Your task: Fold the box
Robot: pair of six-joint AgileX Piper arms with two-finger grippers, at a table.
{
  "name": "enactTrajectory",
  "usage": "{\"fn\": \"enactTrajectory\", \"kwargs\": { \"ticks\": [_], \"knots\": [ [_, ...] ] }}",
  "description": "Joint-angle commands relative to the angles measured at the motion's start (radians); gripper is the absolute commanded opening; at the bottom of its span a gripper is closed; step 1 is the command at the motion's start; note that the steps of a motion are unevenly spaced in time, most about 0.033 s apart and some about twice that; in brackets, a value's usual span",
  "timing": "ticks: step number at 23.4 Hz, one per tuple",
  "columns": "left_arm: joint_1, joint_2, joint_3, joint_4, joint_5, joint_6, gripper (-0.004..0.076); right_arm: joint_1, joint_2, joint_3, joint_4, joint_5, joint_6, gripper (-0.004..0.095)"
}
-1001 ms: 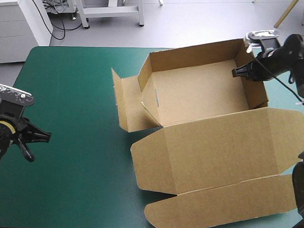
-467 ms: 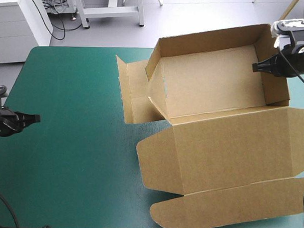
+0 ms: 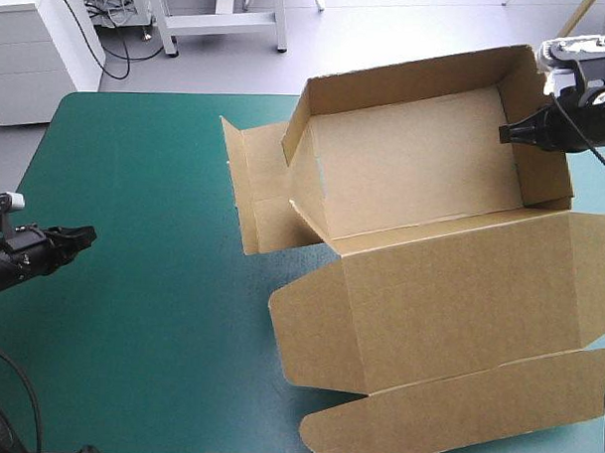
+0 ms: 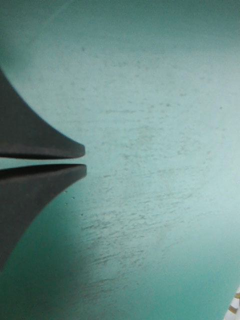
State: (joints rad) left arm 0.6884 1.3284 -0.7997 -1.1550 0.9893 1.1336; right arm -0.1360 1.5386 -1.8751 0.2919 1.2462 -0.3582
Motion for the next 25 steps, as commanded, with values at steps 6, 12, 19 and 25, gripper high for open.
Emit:
{"fn": "enactTrajectory", "kwargs": {
  "ticks": [6,12,19,25],
  "knots": [
    [-0.116,0.042,-0.020,-0.140,0.041,0.026,0.0383,-0.007,-0.048,-0.030,0.124,-0.042,-0.002,-0.0020],
    [-0.316,0.164,-0.020,-0.211,0.056,0.082,0.0643,-0.007,-0.048,-0.030,0.177,-0.042,-0.035,-0.0020],
    [-0.351,0.208,-0.020,-0.393,0.235,0.164,0.0643,-0.007,-0.048,-0.030,0.288,-0.042,-0.077,-0.0020],
    [-0.370,0.201,-0.023,-0.455,0.313,0.184,0.0643,-0.007,-0.048,-0.030,0.323,-0.042,-0.085,-0.0020]
  ]
}}
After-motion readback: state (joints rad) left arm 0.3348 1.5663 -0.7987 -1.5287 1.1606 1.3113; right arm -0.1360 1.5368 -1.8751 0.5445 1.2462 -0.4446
